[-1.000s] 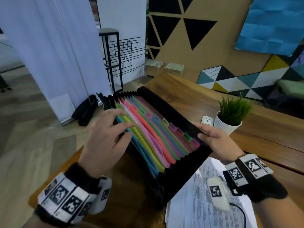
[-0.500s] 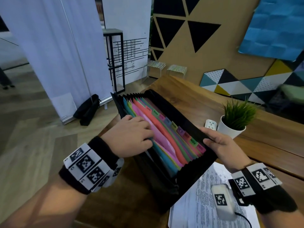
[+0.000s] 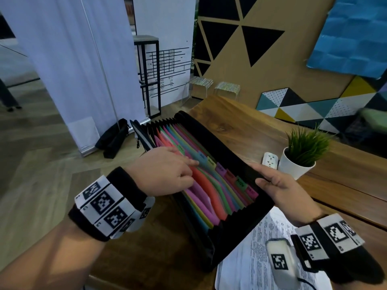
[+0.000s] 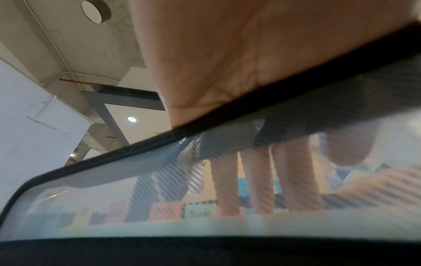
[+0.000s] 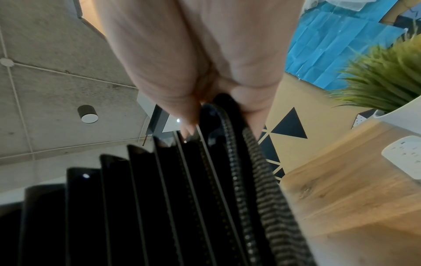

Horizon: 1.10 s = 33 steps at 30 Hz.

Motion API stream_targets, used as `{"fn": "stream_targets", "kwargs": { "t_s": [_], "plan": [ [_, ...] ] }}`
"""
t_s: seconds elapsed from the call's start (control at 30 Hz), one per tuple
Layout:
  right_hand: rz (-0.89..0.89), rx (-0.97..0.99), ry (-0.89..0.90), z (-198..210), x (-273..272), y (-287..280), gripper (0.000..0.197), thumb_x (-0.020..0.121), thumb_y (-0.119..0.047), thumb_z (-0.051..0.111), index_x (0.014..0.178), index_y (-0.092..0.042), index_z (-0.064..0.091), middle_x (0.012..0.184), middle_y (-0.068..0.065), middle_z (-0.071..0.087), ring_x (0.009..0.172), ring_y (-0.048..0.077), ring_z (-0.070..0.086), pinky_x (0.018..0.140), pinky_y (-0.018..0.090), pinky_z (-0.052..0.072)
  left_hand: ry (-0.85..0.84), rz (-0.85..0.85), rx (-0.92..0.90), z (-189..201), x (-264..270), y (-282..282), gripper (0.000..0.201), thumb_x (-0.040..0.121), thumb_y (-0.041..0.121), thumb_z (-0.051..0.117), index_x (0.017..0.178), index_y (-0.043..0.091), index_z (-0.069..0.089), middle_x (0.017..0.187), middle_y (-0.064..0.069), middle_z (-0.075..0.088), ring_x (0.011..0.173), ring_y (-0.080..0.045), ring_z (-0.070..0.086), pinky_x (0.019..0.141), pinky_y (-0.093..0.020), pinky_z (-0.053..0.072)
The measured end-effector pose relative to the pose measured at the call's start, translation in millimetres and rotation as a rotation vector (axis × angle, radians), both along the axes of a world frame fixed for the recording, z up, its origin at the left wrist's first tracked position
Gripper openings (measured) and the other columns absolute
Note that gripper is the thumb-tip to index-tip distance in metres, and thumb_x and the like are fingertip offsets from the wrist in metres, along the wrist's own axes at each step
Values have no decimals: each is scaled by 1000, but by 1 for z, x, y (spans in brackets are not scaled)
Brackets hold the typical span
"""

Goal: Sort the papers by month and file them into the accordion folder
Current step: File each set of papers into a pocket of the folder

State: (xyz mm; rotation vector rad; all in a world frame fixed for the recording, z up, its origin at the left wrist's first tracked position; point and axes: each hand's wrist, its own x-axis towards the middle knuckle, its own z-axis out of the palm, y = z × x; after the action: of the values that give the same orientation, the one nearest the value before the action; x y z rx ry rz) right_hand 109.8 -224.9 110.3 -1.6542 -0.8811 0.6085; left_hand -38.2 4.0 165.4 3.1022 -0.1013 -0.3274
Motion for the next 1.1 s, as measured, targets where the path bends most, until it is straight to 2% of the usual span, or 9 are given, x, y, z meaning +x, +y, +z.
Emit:
{"fn": "stream_targets", "kwargs": {
  "t_s": [0.07,0.23,0.33,0.43,0.63,0.73,0.87,1.0,1.1],
  "plan": [
    [-13,4,24,-1,2,-3,59,95,7,37,107,-43,65,111,-2,68,108,17,62,97,40,47,-26,12,-30,0,-4,1,65,84,50,11,130,33,54,153,14,29,137,1,28,116,-24,13],
    [-67,-15,23,-11,13,-9,55,95,5,38,111,-40,63,112,0,68,108,18,62,95,39,48,-81,22,-62,-6,-12,0,76,73,57,4,144,42,28,154,23,15,135,2,30,107,-21,29],
    [-102,-14,30,-14,16,-11,58,95,5,38,106,-45,65,106,-5,70,104,16,63,84,26,52,-128,33,-76,-11,-13,1,80,70,56,3,144,40,30,150,21,31,127,-1,41,103,-24,35],
    [-123,-29,21,-16,16,-12,56,95,4,38,107,-44,64,107,-4,69,105,17,63,87,30,51,-182,54,-78,-17,-11,3,75,74,55,10,143,35,29,122,10,62,104,-11,56,94,-33,40],
    [-110,4,20,-14,9,-13,50,95,2,38,112,-38,63,113,0,67,109,18,61,94,38,47,-184,45,16,-12,-4,-1,75,76,55,3,148,40,16,81,5,64,76,-9,54,81,-27,39],
    [-70,34,-6,-11,2,-11,50,95,3,39,113,-38,63,115,-3,66,111,15,60,93,34,47,-111,63,34,-7,2,-2,66,83,51,12,148,42,12,69,-1,62,65,-12,52,72,-27,39],
    [-35,57,-15,-5,-10,-7,48,95,4,40,112,-36,61,110,-16,67,108,2,59,86,16,48,0,109,62,-3,7,-2,58,93,45,28,148,46,8,63,-2,58,60,-15,50,66,-27,42],
    [-23,43,-103,-5,-13,-6,42,95,0,43,123,-28,58,119,-8,64,117,11,55,103,38,42,88,174,39,-3,4,2,60,90,46,32,142,57,5,58,1,51,53,-14,45,57,-32,46],
    [-14,50,-91,-7,-15,-4,40,94,-3,43,122,-28,59,120,-4,64,117,15,56,103,47,40,112,198,16,-2,1,3,62,89,44,34,139,62,2,57,2,51,49,-12,41,54,-30,45]
  ]
}}
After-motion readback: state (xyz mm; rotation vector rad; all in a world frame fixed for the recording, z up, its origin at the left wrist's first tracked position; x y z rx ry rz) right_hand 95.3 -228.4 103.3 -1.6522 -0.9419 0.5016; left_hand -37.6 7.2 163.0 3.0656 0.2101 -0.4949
